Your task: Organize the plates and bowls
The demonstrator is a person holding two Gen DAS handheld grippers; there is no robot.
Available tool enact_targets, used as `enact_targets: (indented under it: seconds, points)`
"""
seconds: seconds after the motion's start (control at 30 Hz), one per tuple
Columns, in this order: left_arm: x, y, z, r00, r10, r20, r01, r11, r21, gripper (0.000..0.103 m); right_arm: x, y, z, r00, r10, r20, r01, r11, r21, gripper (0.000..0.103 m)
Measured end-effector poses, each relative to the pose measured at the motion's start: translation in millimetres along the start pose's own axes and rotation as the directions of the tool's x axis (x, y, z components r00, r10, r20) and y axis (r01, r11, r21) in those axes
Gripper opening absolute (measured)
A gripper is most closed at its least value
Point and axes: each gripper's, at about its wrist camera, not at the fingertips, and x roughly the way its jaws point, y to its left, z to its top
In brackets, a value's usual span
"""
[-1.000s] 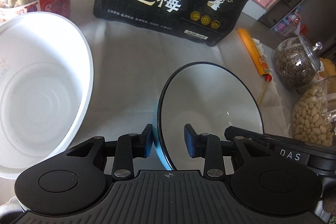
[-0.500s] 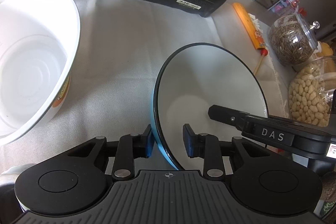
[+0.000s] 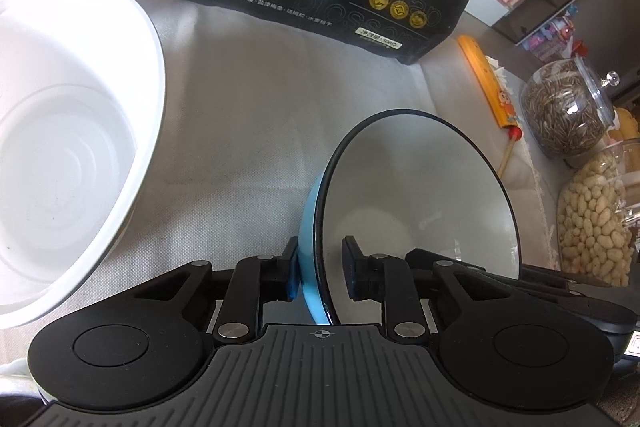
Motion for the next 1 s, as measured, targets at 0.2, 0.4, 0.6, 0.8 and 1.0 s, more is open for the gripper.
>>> enact_targets:
  seconds: [0.2, 0.4, 0.6, 0.8, 1.0]
  points:
    - [0, 3, 2, 1.000, -0.009, 0.003, 0.009, 1.000, -0.006, 0.022, 0, -3, 2, 1.000, -0.007, 0.020, 0.007, 1.000, 0.019, 0.026]
    - [0, -2, -1, 1.000, 0.008, 0.006, -0.008, 1.000, 0.023, 0.023, 2, -1, 4, 1.000, 0.005, 0.011, -0.005, 1.000, 0.015, 0.028]
    - [-4, -5, -3, 0.999, 0.042, -0.001, -0.042, 0.999, 0.035, 0.023, 1, 3, 1, 1.000, -0.004, 0.007, 0.003, 1.000, 0.015, 0.028]
    - [-37, -11, -5, 0.996, 0.005, 0.084, -0.007, 0.999, 0.032, 0.024, -10, 7, 0, 0.999, 0.018, 0.036, -0.019, 1.000, 0.025, 0.028]
    - [-96, -22, -15, 0.980, -0.034, 0.195, 0.029, 0.999, 0.031, 0.031, -57, 28, 2, 0.991, 0.077, 0.107, -0.077, 0.997, -0.003, 0.028]
